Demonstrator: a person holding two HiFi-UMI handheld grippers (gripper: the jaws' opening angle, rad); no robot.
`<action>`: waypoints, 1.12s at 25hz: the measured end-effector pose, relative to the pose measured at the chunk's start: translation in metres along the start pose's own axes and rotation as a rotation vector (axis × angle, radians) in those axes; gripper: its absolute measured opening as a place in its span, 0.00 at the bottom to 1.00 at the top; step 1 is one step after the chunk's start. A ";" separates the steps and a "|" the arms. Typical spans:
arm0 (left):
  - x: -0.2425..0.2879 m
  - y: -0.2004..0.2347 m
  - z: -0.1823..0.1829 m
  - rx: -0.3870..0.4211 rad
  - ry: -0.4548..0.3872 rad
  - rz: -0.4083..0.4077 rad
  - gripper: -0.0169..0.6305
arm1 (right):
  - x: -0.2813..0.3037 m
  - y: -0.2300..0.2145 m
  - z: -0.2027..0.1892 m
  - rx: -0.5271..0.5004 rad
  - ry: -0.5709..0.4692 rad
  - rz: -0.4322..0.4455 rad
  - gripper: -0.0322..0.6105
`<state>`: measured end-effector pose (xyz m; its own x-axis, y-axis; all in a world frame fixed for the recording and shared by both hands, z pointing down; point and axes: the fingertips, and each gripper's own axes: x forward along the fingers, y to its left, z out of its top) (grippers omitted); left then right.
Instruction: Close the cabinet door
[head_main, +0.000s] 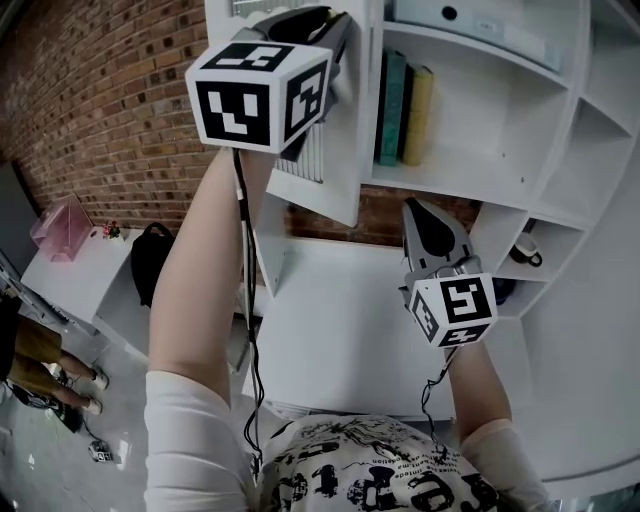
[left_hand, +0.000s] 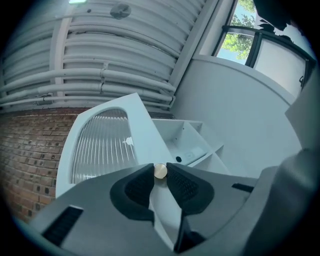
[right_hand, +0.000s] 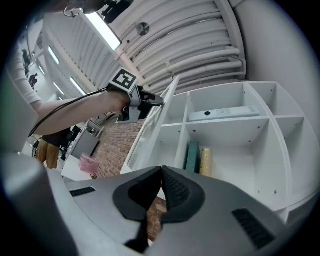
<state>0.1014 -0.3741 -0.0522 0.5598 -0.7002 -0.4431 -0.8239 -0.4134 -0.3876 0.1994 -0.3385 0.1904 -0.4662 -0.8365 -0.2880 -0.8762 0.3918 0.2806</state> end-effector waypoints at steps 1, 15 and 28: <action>0.005 -0.001 -0.002 0.004 0.003 0.005 0.17 | 0.000 -0.003 0.000 0.003 -0.003 0.006 0.07; 0.068 -0.001 -0.036 0.059 0.030 0.073 0.18 | 0.023 -0.046 -0.025 0.049 0.005 0.040 0.07; 0.106 0.007 -0.059 0.117 0.061 0.137 0.19 | 0.037 -0.070 -0.043 0.035 0.017 0.049 0.07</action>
<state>0.1502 -0.4858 -0.0542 0.4339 -0.7808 -0.4495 -0.8741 -0.2439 -0.4202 0.2482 -0.4129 0.1992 -0.5069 -0.8222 -0.2589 -0.8562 0.4455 0.2615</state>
